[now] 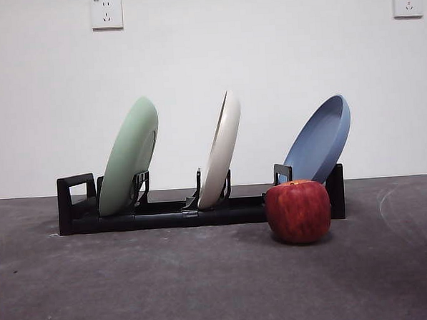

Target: Take the green plate from the plate rack,put the plate on the table,take the apple from the table,put the apple in the plate

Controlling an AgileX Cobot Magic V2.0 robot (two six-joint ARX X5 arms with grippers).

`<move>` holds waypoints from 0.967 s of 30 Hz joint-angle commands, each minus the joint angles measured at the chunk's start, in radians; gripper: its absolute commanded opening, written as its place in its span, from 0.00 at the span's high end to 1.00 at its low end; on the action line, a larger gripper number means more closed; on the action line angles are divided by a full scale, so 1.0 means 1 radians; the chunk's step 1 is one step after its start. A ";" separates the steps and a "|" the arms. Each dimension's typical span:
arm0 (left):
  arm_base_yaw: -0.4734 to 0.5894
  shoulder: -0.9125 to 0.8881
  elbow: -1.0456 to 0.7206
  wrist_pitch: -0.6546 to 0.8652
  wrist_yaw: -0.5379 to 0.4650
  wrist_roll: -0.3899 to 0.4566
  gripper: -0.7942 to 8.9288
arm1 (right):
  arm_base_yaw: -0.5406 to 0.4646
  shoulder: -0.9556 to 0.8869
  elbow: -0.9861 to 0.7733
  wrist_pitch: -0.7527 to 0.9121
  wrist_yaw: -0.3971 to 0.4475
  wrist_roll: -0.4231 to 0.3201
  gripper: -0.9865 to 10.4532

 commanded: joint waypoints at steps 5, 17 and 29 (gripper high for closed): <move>0.003 0.000 0.003 0.011 0.134 -0.186 0.92 | -0.001 0.000 0.000 0.000 -0.039 0.319 0.92; 0.003 0.300 0.669 -0.289 0.433 -0.185 0.92 | -0.001 0.421 0.574 -0.040 -0.373 0.333 0.92; 0.001 0.705 1.273 -0.644 0.759 -0.159 0.92 | 0.000 0.867 1.176 -0.305 -0.774 0.302 0.90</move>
